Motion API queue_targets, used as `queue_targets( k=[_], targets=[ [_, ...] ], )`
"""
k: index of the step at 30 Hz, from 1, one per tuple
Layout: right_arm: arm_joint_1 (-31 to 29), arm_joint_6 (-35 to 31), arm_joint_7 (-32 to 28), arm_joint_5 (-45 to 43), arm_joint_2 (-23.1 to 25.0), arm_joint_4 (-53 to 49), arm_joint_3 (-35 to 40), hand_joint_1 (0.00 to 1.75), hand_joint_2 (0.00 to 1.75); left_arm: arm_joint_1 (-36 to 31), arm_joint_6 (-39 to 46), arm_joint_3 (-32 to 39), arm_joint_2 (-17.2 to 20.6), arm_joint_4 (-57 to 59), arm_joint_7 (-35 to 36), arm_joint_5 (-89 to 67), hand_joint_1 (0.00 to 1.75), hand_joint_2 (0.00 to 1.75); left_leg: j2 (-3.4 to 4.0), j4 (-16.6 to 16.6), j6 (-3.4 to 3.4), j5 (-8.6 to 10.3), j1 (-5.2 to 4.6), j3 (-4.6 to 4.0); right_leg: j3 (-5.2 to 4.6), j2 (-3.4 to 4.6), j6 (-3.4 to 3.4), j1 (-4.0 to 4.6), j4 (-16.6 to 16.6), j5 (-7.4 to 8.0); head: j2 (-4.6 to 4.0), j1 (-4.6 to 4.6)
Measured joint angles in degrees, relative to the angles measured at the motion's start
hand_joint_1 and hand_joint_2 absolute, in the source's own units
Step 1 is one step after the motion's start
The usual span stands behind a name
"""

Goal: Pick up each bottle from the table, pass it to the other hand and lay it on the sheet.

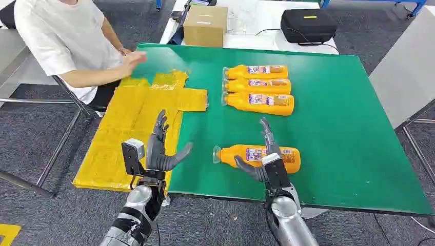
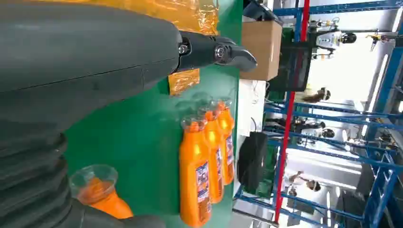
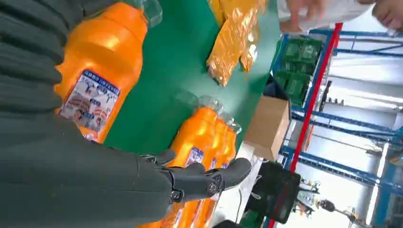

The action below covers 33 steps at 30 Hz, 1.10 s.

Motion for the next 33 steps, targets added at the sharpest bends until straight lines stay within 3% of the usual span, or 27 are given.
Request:
queue_targets(
  k=[8, 17, 23, 26, 30, 33],
  targets=[
    [0.4, -1.6, -0.7, -0.8, -0.1, -0.1, -0.9, 0.00, 1.75, 1.0, 1.6, -0.5, 0.0, -0.8, -0.4, -1.0, 0.00, 1.75, -0.01, 0.0, 0.00, 0.01, 0.00, 0.01, 0.01, -0.01, 0.00, 0.00, 0.0, 0.00, 0.00, 0.00],
    [5.9, -6.2, -0.7, -1.5, -0.4, -7.1, -5.1, 0.00, 1.75, 6.8, 2.3, -1.0, 0.5, -6.9, -0.7, -0.7, 0.00, 1.75, -0.01, 0.0, 0.00, -0.04, 0.00, -0.09, -0.08, -0.01, 0.00, 0.00, 0.0, -0.02, 0.00, 0.00],
    [7.3, -14.0, 0.3, 9.0, -1.9, -8.7, -6.5, 0.00, 1.75, 8.9, 2.5, -1.0, 0.9, -9.2, -0.6, -0.7, 0.00, 1.75, -0.01, 0.0, 0.00, -0.02, 0.00, -0.07, -0.06, 0.00, -0.01, 0.00, 0.0, -0.02, 0.00, 0.00],
    [7.2, -17.2, 3.4, 20.7, -3.9, -8.6, -5.9, 0.00, 1.75, 9.8, 2.1, -0.9, 1.1, -10.4, -0.1, -0.6, 0.00, 1.75, -0.01, 0.0, 0.00, -0.02, 0.00, -0.07, -0.04, 0.00, -0.01, 0.00, 0.0, -0.01, 0.00, 0.02],
    [6.9, -18.5, 8.3, 33.2, -8.1, -8.0, -4.1, 0.00, 1.75, 11.6, 1.0, -0.6, 1.5, -12.7, 0.8, -0.7, 0.00, 1.75, -0.03, 0.0, 0.01, -0.02, -0.01, -0.09, -0.04, -0.02, 0.00, -0.01, 0.0, -0.02, 0.00, 0.00],
    [6.6, -18.8, 10.4, 37.7, -10.4, -7.8, -2.8, 0.00, 1.75, 12.3, 0.6, -0.5, 1.5, -13.9, 1.2, -0.9, 0.00, 1.75, -0.03, 0.0, 0.01, -0.03, -0.02, -0.10, -0.04, -0.02, 0.00, -0.01, 0.0, -0.02, 0.00, 0.00]
  ],
)
